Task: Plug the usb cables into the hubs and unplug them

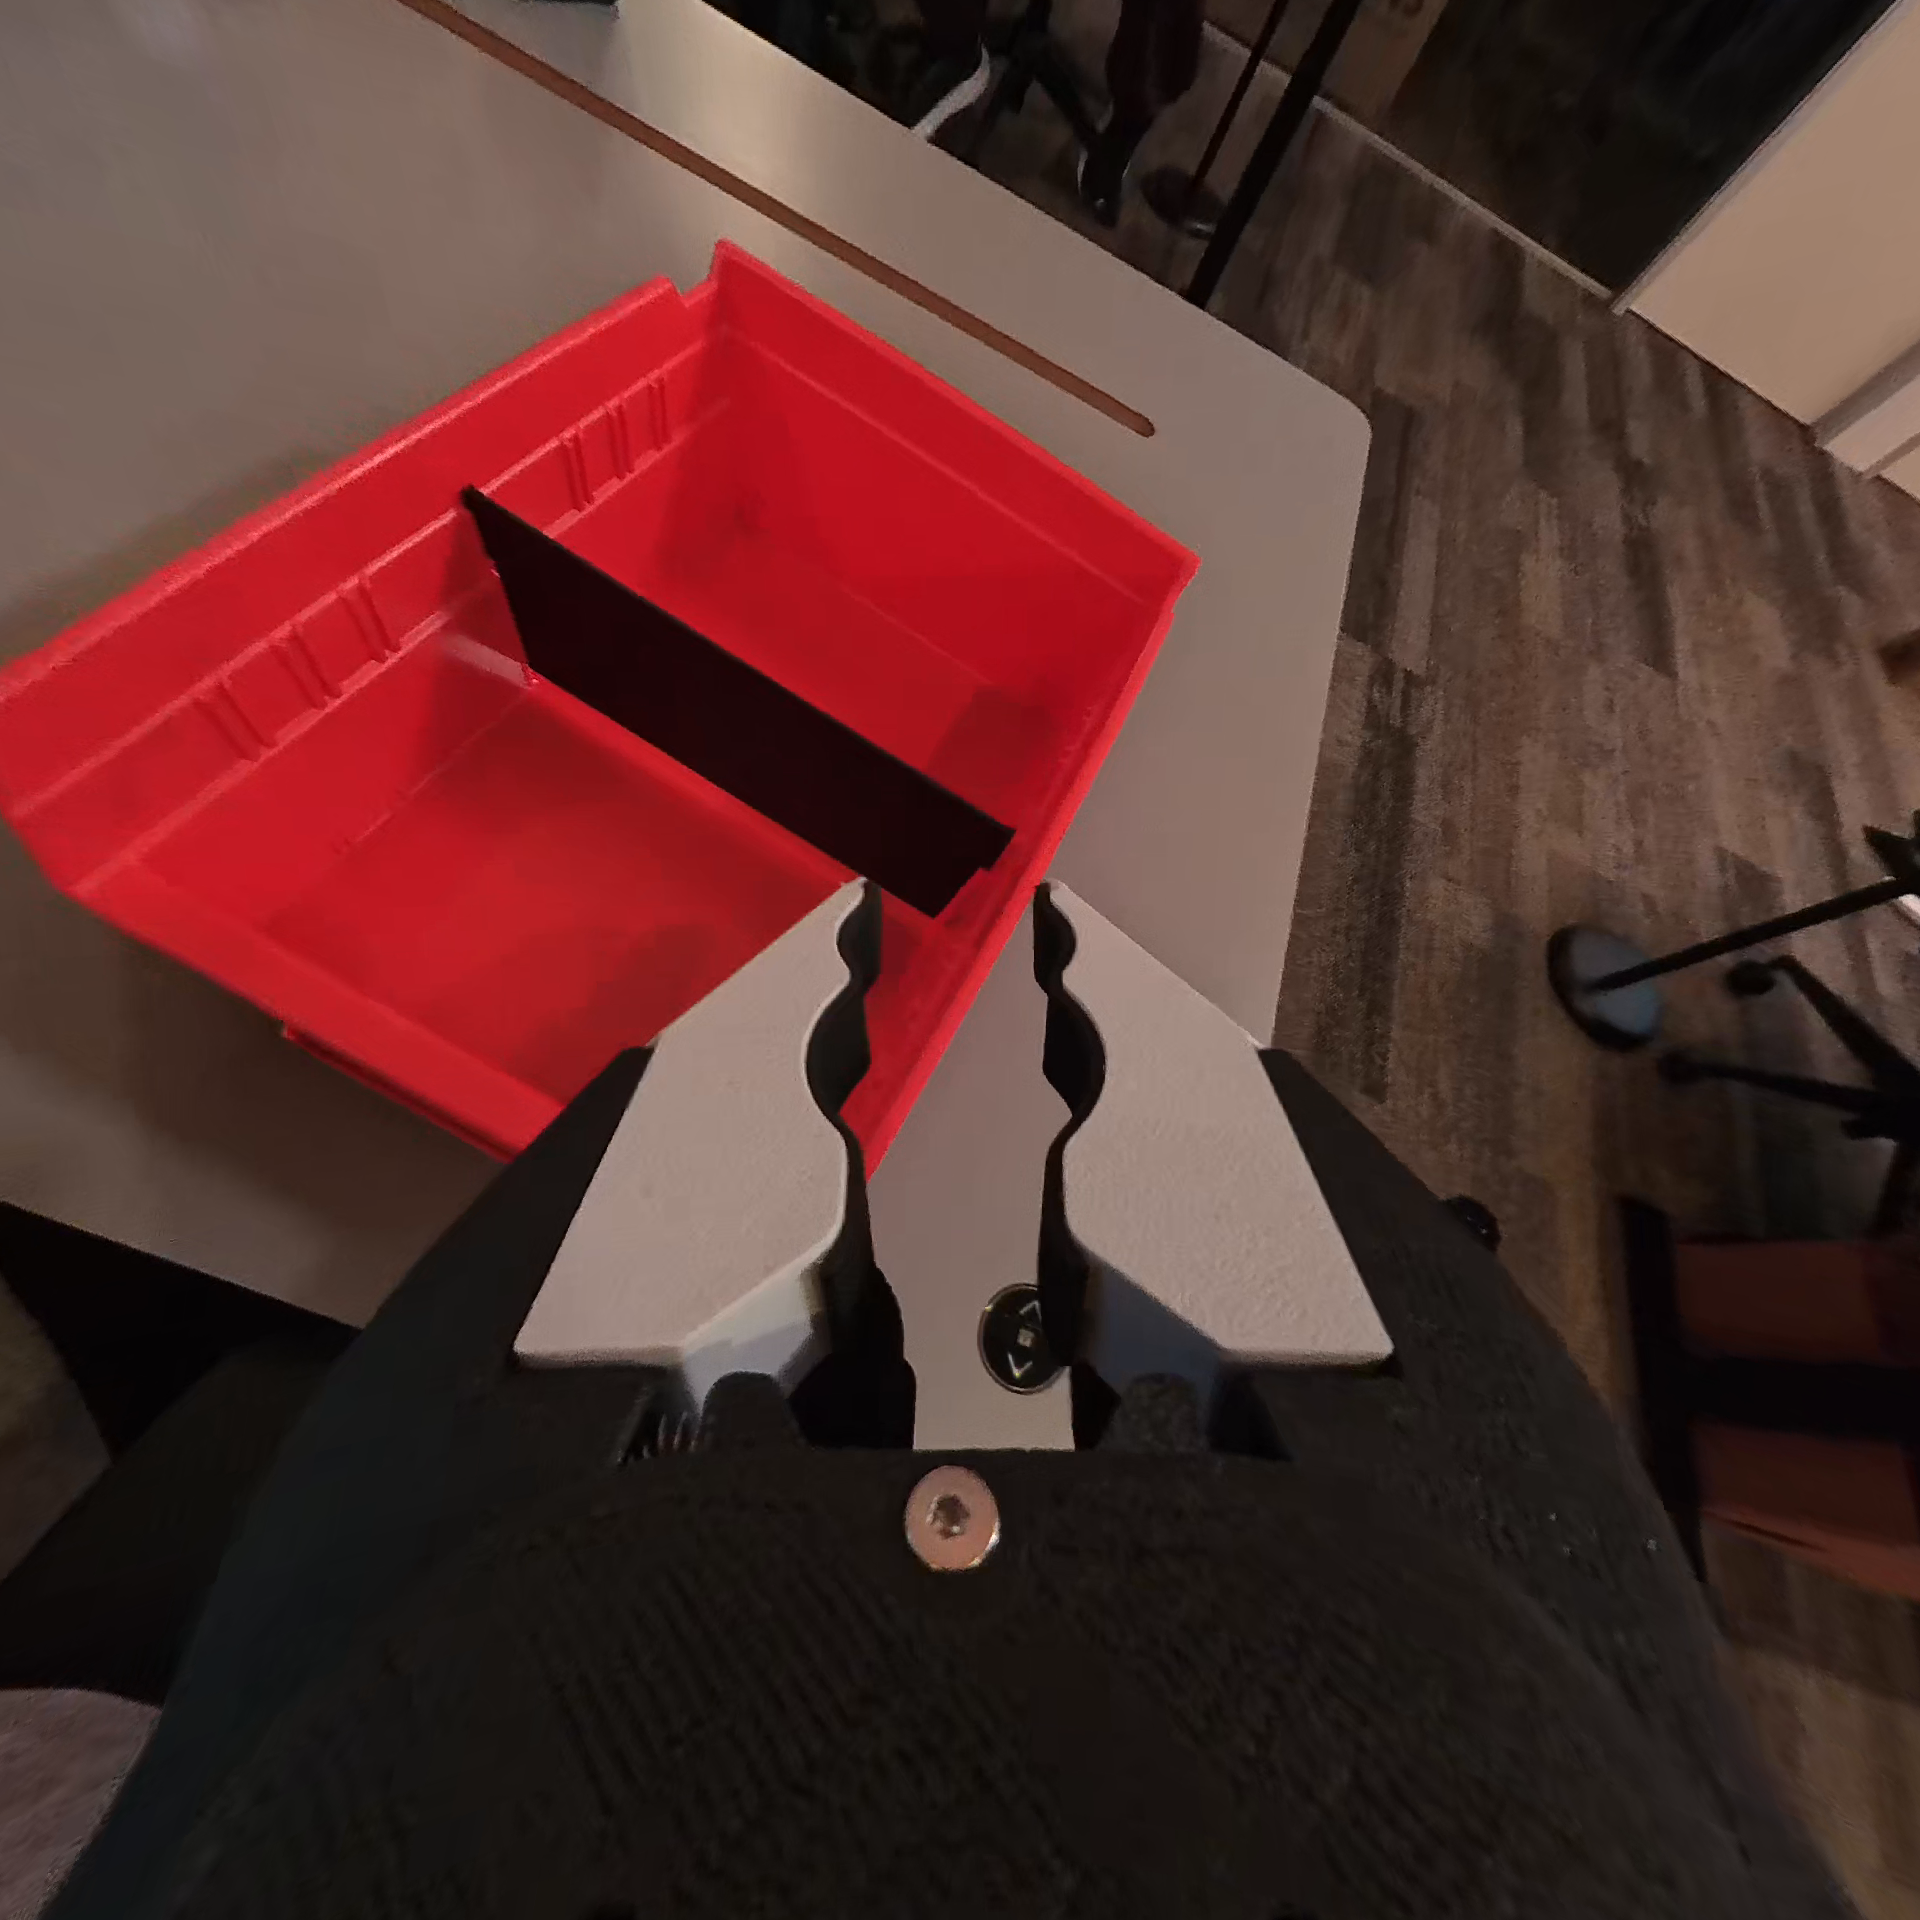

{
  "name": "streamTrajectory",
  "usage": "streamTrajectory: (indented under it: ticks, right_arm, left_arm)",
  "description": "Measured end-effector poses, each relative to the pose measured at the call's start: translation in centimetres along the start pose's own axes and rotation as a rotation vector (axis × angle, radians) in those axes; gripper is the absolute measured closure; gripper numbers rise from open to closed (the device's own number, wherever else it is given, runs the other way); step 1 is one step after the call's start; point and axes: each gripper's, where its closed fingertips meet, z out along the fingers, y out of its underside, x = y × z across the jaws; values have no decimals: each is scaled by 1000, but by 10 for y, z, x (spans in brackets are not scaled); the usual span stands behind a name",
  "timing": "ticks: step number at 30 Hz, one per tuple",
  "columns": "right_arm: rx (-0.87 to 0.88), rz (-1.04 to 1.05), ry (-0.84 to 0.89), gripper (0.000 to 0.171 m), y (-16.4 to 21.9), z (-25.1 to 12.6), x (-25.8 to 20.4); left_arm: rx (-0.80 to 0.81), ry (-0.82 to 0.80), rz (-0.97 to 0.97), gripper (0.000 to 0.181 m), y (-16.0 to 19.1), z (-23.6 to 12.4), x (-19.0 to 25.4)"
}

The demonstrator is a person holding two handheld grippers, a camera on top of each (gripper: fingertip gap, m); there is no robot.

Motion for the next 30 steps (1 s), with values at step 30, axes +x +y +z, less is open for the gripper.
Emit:
streamTrajectory:
  ticks: [30]
  right_arm:
    - [-421, 241, -246, 103, 75, 60, -35]
  left_arm:
    - [-503, 128, -159, 146, 110, 83, -47]
